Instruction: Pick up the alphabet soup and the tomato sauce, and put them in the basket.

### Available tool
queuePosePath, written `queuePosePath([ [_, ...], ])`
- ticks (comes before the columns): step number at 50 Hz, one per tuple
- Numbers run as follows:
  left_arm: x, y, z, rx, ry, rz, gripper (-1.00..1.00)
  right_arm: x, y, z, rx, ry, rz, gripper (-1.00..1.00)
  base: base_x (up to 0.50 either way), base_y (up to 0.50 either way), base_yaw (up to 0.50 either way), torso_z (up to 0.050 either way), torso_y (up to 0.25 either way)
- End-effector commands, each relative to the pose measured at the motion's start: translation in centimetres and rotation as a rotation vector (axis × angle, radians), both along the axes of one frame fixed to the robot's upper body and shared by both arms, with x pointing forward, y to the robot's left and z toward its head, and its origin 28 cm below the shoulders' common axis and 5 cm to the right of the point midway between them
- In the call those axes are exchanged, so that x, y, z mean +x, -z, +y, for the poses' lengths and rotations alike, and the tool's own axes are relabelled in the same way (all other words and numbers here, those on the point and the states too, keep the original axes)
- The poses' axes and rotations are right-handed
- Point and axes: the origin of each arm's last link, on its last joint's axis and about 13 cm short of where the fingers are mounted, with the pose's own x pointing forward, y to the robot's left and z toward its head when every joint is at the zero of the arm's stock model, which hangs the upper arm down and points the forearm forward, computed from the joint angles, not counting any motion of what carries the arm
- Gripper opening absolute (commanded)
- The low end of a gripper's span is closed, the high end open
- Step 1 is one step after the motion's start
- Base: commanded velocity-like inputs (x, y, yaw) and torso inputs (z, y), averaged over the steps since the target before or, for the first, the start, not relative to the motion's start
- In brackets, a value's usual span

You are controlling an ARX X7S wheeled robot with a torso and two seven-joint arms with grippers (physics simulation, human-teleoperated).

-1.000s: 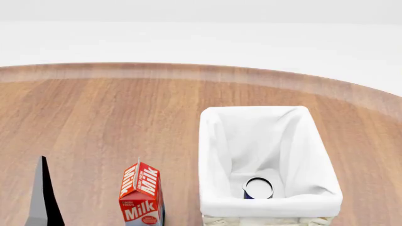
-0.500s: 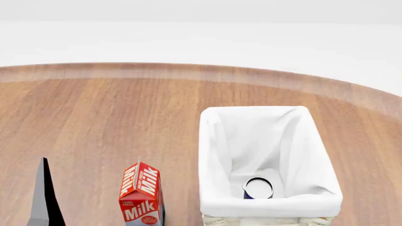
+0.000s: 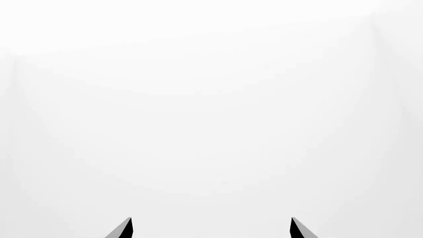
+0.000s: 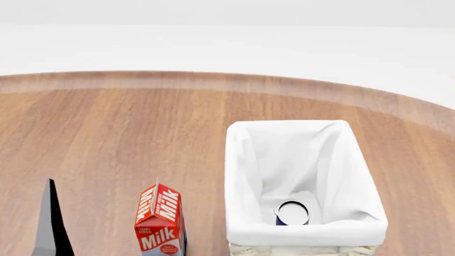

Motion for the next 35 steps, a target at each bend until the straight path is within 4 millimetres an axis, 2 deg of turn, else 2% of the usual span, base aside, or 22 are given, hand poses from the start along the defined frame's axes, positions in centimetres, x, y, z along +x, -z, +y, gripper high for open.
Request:
queuePosePath([
  [1, 0.0, 0.0, 0.0, 0.002, 0.001, 0.001, 1.0, -0.2, 0.4, 0.4, 0.007, -0.013, 0.019, 1.0, 0.0, 0.0, 0.0, 0.0, 0.0],
  [2, 0.0, 0.0, 0.0, -0.001, 0.0, 0.001, 1.0, -0.2, 1.2, 0.6, 0.009, -0.014, 0.023, 1.0, 0.0, 0.0, 0.0, 0.0, 0.0],
  [6, 0.0, 0.1, 0.1, 0.0, -0.001, 0.002, 1.0, -0.2, 1.6, 0.7, 0.01, -0.016, 0.03, 1.0, 0.0, 0.0, 0.0, 0.0, 0.0],
  [15, 0.1, 0.1, 0.1, 0.001, 0.0, 0.003, 1.0, -0.2, 2.1, 0.9, 0.015, -0.015, 0.04, 1.0, 0.0, 0.0, 0.0, 0.0, 0.0],
  [16, 0.1, 0.2, 0.1, 0.0, 0.0, 0.003, 1.0, -0.2, 1.7, 0.9, 0.013, -0.017, 0.04, 1.0, 0.0, 0.0, 0.0, 0.0, 0.0],
  [19, 0.1, 0.2, 0.1, 0.0, 0.0, 0.004, 1.0, -0.4, 2.4, 1.0, 0.01, -0.024, 0.042, 1.0, 0.0, 0.0, 0.0, 0.0, 0.0],
  [20, 0.1, 0.2, 0.1, 0.001, 0.0, 0.004, 1.0, -0.4, 1.9, 1.0, 0.012, -0.027, 0.048, 1.0, 0.0, 0.0, 0.0, 0.0, 0.0],
  [28, 0.1, 0.2, 0.1, -0.001, -0.002, 0.002, 1.0, -0.4, 2.8, 1.0, 0.005, -0.03, 0.049, 1.0, 0.0, 0.0, 0.0, 0.0, 0.0],
  [30, 0.0, 0.1, 0.1, -0.002, -0.002, 0.0, 1.0, -0.4, 2.0, 1.1, 0.007, -0.03, 0.051, 1.0, 0.0, 0.0, 0.0, 0.0, 0.0],
  [32, 0.0, 0.2, 0.1, -0.001, -0.002, 0.0, 1.0, -0.5, 2.9, 1.1, 0.005, -0.03, 0.054, 1.0, 0.0, 0.0, 0.0, 0.0, 0.0],
  [34, 0.0, 0.2, 0.1, 0.0, -0.001, 0.0, 1.0, -0.5, 2.3, 1.1, 0.004, -0.031, 0.057, 1.0, 0.0, 0.0, 0.0, 0.0, 0.0],
  [35, 0.0, 0.2, 0.1, -0.001, 0.0, 0.001, 1.0, -0.5, 3.1, 1.1, 0.001, -0.03, 0.057, 1.0, 0.0, 0.0, 0.0, 0.0, 0.0],
])
